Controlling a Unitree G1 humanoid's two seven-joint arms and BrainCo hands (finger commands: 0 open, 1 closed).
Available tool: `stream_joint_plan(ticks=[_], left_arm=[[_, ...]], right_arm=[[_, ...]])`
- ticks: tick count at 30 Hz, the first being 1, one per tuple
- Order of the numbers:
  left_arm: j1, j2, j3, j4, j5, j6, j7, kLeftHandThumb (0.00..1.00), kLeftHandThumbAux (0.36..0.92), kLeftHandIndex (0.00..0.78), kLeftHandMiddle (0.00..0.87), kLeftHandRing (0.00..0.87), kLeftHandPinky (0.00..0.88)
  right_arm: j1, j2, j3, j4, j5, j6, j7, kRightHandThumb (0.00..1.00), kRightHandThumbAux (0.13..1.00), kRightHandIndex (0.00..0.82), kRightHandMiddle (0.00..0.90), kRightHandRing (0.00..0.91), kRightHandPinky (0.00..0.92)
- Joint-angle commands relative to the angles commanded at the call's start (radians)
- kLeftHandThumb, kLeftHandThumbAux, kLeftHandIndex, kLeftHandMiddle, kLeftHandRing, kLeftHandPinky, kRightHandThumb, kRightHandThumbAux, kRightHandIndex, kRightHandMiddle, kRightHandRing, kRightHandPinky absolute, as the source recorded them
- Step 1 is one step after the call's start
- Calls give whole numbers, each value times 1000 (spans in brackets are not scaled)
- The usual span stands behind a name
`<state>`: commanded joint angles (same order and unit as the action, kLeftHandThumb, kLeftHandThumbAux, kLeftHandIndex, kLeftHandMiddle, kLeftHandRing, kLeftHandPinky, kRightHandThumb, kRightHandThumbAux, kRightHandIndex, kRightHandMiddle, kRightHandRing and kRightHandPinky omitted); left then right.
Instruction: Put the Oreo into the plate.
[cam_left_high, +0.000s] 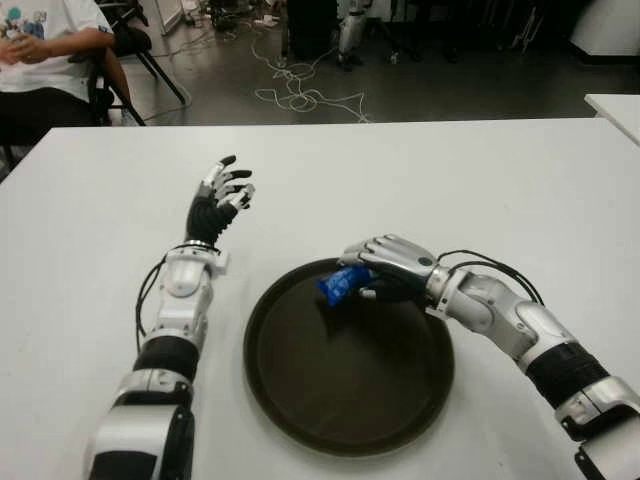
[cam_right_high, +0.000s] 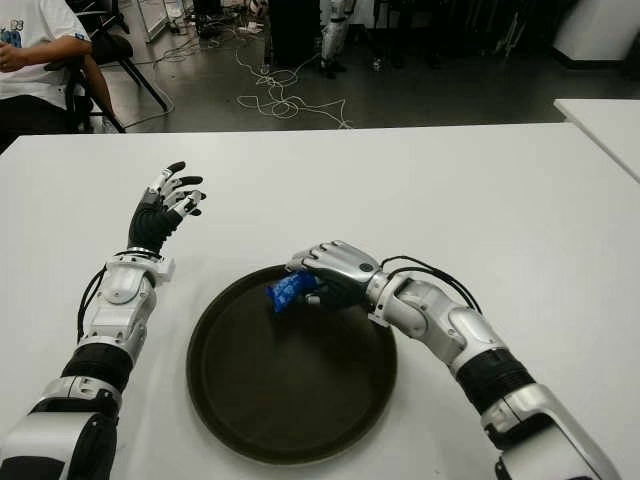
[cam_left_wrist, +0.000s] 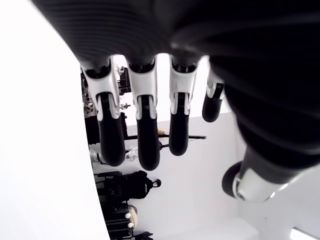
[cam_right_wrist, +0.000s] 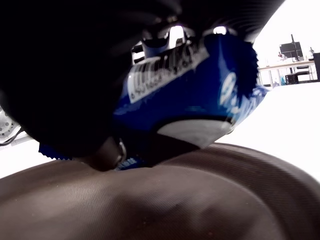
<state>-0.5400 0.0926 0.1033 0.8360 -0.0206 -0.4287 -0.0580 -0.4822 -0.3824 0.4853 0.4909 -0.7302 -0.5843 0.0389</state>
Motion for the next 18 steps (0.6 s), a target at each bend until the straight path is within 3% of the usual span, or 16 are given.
stream_joint_plan(ticks=[18], left_arm=[[-2, 0, -3, 2, 10, -5, 13, 238, 644, 136, 274, 320, 412]], right_arm=[[-12, 18, 3, 61, 6, -49, -40, 681, 736, 427, 720, 723, 712]])
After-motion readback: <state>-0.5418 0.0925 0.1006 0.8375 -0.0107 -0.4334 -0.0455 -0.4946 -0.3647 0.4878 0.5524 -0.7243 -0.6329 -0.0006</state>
